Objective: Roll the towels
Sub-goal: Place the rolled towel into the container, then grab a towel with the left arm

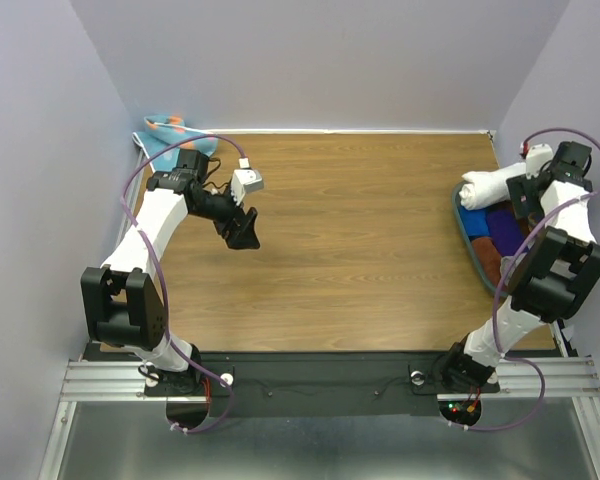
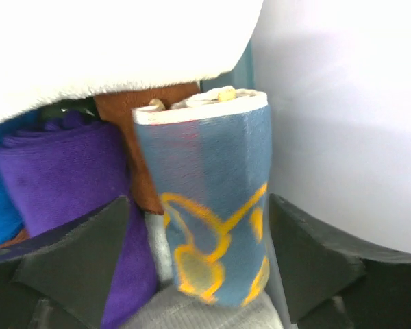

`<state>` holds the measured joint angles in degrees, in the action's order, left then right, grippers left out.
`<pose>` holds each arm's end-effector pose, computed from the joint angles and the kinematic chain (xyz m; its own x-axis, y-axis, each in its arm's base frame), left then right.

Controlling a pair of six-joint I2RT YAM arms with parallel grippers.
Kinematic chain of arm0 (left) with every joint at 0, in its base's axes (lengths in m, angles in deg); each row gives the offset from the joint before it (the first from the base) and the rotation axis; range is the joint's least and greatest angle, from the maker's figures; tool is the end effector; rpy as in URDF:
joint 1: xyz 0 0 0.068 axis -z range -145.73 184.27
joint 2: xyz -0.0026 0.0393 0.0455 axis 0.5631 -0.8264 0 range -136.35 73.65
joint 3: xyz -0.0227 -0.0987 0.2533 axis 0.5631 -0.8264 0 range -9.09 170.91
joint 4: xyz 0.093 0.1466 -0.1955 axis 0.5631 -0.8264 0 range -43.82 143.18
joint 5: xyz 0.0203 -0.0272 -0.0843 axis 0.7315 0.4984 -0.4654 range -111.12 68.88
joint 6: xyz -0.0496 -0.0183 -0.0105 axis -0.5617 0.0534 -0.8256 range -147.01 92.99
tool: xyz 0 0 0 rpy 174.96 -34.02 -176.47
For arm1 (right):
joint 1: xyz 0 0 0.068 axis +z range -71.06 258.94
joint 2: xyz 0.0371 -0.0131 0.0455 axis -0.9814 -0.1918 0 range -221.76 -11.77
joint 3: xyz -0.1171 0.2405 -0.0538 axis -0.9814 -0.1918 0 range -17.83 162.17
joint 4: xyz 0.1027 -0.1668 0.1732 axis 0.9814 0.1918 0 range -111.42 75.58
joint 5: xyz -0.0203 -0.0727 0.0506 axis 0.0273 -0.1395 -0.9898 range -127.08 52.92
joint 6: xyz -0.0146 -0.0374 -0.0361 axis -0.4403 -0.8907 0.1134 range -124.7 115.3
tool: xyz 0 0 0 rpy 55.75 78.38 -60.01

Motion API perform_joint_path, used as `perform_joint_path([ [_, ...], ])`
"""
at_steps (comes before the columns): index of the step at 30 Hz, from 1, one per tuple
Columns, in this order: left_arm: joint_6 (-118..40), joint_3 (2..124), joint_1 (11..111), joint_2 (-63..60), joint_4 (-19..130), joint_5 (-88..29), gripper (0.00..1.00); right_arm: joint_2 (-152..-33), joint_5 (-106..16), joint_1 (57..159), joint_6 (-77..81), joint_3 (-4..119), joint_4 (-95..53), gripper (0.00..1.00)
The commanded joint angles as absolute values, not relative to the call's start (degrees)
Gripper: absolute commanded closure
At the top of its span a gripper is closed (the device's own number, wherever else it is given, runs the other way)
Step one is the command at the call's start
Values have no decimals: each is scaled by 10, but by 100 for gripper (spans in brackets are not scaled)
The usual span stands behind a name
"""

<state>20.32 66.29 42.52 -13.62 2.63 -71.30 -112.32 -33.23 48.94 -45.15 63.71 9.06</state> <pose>0.2972 -0.0707 0.2997 -0.2684 0.5148 -0.8142 0.9458 0.3014 -0.1212 0.3371 -0.1974 0.2667 -0.8493 -0.2571 -0.4611 -0.0188 0.8875 -0.4603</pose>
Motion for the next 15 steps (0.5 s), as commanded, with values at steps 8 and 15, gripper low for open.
perform_joint_path([
  [8,-8,694,378,-92,274,-565,1,-1070,-424,514,-409,771,230,0],
  [15,-46,728,348,-111,367,-437,1,-1041,-497,591,-337,797,300,0],
])
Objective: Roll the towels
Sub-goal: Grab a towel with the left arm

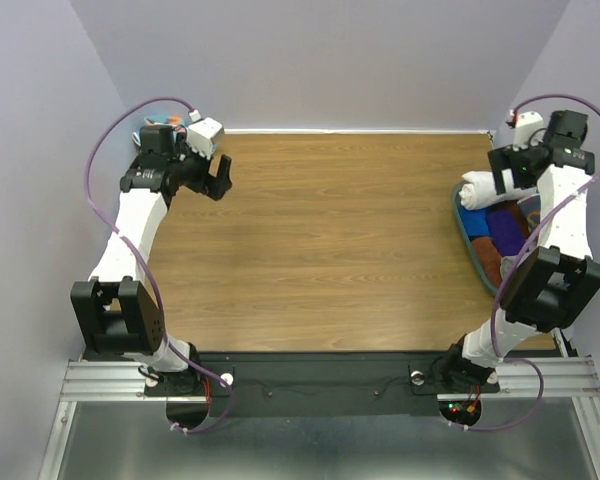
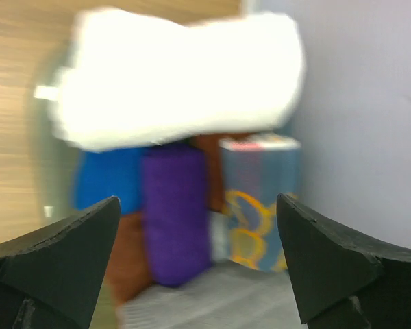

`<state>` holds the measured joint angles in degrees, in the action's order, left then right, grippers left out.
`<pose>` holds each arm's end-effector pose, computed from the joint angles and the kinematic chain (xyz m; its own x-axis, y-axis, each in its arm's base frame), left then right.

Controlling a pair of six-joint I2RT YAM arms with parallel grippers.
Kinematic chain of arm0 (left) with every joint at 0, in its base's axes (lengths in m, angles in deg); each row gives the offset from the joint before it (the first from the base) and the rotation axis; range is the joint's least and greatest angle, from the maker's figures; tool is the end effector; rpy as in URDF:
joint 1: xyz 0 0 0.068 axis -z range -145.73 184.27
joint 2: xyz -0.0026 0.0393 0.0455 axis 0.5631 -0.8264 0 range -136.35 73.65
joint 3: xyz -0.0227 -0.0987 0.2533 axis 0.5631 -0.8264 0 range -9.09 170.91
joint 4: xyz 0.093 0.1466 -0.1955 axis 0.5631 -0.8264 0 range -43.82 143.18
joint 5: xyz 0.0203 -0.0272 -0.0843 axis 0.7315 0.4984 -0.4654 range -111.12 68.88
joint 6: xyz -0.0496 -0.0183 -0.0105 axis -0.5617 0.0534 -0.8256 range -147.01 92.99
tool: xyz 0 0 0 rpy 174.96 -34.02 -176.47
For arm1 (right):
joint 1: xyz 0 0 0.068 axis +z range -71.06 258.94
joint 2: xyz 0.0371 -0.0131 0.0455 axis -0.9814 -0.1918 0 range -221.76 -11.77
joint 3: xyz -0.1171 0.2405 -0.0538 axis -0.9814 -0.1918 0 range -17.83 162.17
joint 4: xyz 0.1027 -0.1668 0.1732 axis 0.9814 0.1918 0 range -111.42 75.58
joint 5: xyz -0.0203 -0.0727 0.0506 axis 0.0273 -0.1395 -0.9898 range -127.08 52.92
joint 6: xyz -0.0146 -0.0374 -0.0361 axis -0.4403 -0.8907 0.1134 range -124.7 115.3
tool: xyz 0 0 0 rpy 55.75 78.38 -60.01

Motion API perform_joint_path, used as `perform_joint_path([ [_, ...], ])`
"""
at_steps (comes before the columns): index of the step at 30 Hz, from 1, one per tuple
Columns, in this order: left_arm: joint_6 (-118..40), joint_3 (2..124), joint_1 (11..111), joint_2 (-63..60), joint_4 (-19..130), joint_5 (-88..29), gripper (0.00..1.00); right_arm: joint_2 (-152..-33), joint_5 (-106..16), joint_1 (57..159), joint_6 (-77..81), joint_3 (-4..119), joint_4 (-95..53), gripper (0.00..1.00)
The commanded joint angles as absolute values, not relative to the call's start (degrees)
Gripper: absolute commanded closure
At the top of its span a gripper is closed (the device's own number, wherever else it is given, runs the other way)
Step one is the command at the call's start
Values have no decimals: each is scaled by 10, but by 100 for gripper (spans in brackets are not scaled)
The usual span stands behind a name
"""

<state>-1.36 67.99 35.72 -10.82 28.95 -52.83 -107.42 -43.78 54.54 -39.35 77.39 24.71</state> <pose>0.3334 -0.0271 0.3496 -0.2694 0.3752 -0.8869 0.6496 0.7507 0.1203 0.3356 -0.1477 0.3550 -0.7358 -0.2863 -0.6137 -0.0985 0.9418 -0.3213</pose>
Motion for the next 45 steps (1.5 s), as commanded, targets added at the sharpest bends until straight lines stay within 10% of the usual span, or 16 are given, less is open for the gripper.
perform_joint_path([
  [1,-38,742,348,-143,362,-419,1,-1038,-502,605,-325,794,304,0],
  [18,-50,1113,249,-568,291,-412,19,-1012,-598,723,-185,669,280,0],
  [38,-11,1240,209,-718,266,-359,20,-991,-595,723,-170,619,268,0],
  [45,-3,1257,208,-743,201,-389,50,-978,-602,723,-169,620,270,2],
])
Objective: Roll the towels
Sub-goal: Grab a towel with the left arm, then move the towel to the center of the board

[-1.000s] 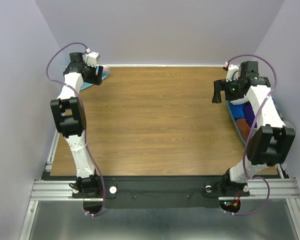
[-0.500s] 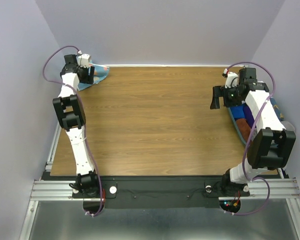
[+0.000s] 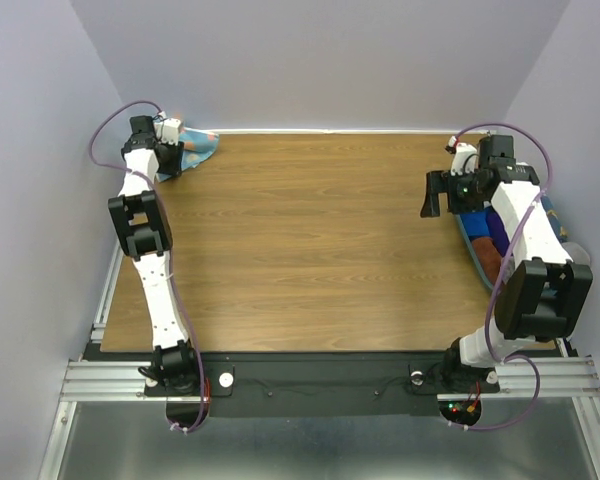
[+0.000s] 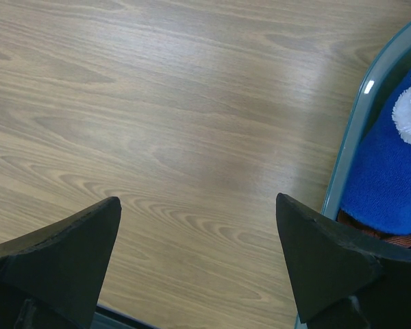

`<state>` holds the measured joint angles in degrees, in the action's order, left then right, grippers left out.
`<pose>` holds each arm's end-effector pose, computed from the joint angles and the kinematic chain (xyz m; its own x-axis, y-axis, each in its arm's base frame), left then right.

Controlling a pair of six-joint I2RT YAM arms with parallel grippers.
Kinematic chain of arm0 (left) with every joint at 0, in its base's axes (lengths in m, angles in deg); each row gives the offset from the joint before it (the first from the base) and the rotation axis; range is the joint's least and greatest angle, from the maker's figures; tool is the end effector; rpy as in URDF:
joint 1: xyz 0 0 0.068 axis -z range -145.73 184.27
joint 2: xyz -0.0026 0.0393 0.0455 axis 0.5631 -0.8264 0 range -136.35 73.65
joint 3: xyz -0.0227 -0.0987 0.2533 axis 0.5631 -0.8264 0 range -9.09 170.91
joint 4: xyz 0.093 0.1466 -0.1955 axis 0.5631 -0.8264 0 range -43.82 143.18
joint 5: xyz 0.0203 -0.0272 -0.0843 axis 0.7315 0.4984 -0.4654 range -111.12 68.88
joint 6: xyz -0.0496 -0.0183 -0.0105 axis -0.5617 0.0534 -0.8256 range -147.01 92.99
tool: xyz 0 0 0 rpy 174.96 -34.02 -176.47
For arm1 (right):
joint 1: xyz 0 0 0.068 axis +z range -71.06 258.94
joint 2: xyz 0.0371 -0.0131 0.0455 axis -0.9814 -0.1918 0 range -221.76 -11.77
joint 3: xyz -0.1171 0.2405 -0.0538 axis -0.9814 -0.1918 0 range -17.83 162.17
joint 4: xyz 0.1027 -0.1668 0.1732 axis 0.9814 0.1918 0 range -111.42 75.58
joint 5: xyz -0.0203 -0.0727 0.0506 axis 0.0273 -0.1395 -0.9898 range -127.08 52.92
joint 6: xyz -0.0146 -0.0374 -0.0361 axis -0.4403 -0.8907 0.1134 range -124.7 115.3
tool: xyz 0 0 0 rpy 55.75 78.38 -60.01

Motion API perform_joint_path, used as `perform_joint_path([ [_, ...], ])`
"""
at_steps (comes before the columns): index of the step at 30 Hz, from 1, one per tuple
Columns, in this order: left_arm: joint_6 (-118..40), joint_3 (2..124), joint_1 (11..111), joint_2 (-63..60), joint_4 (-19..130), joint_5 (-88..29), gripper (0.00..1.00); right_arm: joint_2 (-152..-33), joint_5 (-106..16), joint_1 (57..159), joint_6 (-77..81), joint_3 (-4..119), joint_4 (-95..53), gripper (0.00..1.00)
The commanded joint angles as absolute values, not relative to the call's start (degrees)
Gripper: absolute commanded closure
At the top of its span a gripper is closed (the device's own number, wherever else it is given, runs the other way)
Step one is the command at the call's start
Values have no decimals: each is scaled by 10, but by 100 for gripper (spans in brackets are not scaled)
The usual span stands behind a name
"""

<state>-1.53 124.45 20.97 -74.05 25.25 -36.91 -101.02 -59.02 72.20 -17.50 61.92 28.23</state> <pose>0.5624 0.1230 0.1803 -0.5995 0.2837 -0.7484 0.2582 0.9536 0.1547 0.3223 -0.0247 0.3043 -0.8134 -0.1108 -0.5710 -0.2682 0.9426 0.1991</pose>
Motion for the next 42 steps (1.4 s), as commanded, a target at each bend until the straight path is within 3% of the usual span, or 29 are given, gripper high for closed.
perform_joint_path([
  [1,-2,1254,209,-738,195,-393,58,-977,-604,722,-169,621,274,3],
  [2,7,1249,209,-733,187,-400,67,-976,-606,723,-169,622,274,5],
  [3,13,1229,212,-727,170,-418,83,-976,-612,723,-168,625,276,7],
  [5,25,1191,220,-683,158,-428,97,-975,-624,723,-166,628,280,11],
  [6,46,1164,236,-659,156,-437,100,-972,-639,723,-163,628,281,15],
  [9,62,1035,267,-544,145,-491,100,-969,-680,723,-153,627,283,22],
  [11,61,1031,304,-480,114,-517,100,-966,-699,723,-150,625,283,24],
  [17,24,1172,415,-424,-25,-570,100,-950,-730,724,-147,626,283,25],
  [21,-44,1331,438,-425,-62,-632,100,-929,-709,723,-149,629,284,25],
  [23,-88,1380,437,-405,-25,-641,100,-922,-706,723,-151,630,286,25],
  [28,-171,1255,403,-281,165,-659,100,-917,-703,723,-158,633,294,25],
  [33,-319,1265,313,-243,297,-623,100,-920,-713,723,-162,636,294,25],
  [37,-305,1283,290,-216,328,-630,100,-929,-720,723,-165,636,294,24],
  [42,-274,1227,334,-187,326,-608,100,-932,-728,724,-167,634,294,25],
])
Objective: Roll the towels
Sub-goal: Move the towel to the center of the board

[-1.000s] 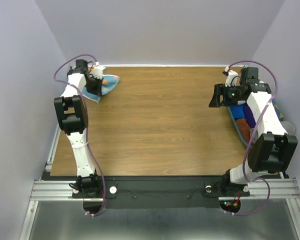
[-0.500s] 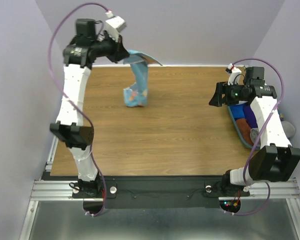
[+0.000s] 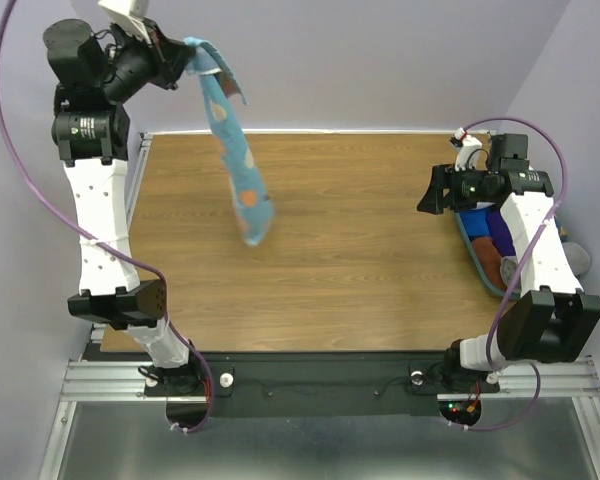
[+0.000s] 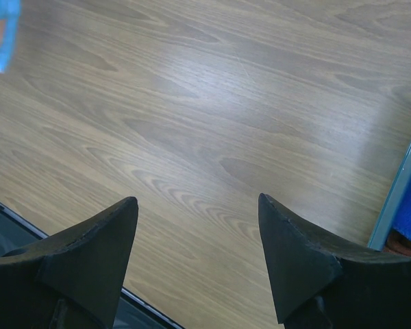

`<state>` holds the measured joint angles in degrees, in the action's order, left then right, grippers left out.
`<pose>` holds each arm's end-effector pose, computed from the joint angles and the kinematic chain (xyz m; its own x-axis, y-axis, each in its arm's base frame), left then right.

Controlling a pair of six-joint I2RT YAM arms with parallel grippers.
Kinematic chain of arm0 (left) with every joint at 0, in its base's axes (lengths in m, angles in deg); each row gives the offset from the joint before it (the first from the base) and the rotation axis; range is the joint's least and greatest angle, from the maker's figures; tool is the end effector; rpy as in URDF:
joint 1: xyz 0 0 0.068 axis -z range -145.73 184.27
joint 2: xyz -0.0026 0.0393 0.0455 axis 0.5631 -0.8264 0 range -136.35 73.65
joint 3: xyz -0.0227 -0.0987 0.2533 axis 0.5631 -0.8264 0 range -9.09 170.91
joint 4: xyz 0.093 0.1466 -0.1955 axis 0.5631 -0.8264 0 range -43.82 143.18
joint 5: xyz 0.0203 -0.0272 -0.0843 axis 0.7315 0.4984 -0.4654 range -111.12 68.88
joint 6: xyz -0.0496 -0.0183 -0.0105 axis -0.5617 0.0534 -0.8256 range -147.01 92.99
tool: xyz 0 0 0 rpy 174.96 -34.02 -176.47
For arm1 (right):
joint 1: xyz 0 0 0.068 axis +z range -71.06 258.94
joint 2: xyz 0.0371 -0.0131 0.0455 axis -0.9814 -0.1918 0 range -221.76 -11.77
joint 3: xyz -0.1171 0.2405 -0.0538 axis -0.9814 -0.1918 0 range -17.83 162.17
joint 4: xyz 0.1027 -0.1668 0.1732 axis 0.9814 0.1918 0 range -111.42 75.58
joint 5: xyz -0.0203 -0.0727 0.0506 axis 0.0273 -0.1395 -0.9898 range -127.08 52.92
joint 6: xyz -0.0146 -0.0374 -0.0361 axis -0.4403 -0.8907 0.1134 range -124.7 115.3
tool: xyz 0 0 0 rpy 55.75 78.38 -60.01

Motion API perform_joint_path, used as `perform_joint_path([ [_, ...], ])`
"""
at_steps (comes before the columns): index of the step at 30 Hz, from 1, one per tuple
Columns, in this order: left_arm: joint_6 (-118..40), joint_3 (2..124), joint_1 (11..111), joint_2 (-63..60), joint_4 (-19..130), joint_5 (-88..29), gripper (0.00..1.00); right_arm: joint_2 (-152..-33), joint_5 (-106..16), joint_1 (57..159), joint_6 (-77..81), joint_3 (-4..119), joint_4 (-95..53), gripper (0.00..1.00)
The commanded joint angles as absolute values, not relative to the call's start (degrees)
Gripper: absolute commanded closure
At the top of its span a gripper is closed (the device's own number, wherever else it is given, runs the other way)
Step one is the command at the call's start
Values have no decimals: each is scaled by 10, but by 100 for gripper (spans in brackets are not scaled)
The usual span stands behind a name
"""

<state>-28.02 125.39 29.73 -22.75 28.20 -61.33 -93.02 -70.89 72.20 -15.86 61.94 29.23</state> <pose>0.3046 0.0012 0.5971 0.2160 0.0037 -0.9764 0.5702 0.8113 0.1292 0.2902 -0.0143 0.3463 -0.7224 -0.0766 -0.6872 -0.3888 0.8669 0.3121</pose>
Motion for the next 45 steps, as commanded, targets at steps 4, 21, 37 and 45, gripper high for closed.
perform_joint_path([
  [4,-192,1147,429,-164,294,-569,100,-927,-723,723,-173,625,294,24],
  [21,-34,1192,593,-159,206,-693,100,-906,-705,723,-182,607,296,24],
  [37,147,571,374,-89,201,-602,96,-915,-756,730,-219,497,297,30],
  [45,6,628,273,-247,251,-579,79,-947,-722,779,-227,421,281,40],
])
